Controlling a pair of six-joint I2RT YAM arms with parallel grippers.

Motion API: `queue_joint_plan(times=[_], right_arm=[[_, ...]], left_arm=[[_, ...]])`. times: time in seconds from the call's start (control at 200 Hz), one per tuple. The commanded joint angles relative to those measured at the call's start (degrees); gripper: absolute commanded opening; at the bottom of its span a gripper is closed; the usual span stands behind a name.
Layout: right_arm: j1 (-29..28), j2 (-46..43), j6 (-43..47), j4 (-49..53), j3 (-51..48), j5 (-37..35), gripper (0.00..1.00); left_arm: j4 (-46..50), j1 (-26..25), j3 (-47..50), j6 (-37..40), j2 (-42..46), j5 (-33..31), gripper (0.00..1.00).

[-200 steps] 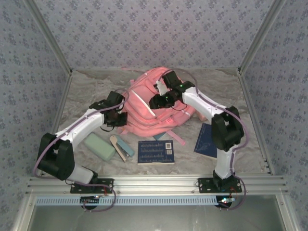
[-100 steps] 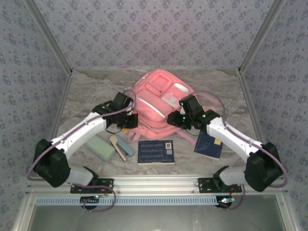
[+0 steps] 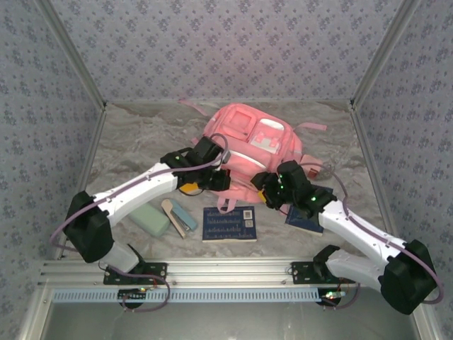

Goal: Pack books, pencil case, and school supplies into a backpack

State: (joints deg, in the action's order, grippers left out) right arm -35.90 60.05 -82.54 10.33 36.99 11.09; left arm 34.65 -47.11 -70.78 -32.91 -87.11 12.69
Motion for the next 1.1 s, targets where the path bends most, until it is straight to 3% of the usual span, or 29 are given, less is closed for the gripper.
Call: queue_joint_plan(times=[0.0, 0.22, 0.435, 0.565, 0.655, 0.809, 1.094], right_arm=[[-0.44, 1.06, -5.83, -4.48, -0.51, -1.67, 0.56], [1.56, 6.07, -2.16, -6.27, 0.98, -3.31, 0.55], [3.65, 11.33, 1.33, -4.08, 5.48, -5.59, 0.47], [4.13, 11.71, 5.11, -0.27, 8.13, -9.30, 0.32], [4.81, 12.05, 6.98, 0.92, 8.61, -10.65, 0.15], [5.79, 13.89, 8.95, 1.48, 9.12, -12.15, 0.00], [8.24, 11.43, 13.22, 3.46, 9.68, -13.79, 0.00]], left_arm=[[-4.62, -1.46, -3.91, -0.98, -0.25, 2.15, 0.00], [-6.42, -3.35, -3.50, -1.40, 0.34, 3.52, 0.00], [-7.87, -5.00, -2.62, -0.81, 0.86, 4.38, 0.00], [-7.17, -5.01, -2.25, 0.06, 1.15, 3.35, 0.00], [-6.39, -5.01, -2.30, 1.09, 0.82, 2.32, 0.00], [-5.66, -5.01, -2.24, 2.82, -0.39, 1.06, 0.00], [-1.23, -4.43, -1.56, 7.36, -0.25, -5.80, 0.00]])
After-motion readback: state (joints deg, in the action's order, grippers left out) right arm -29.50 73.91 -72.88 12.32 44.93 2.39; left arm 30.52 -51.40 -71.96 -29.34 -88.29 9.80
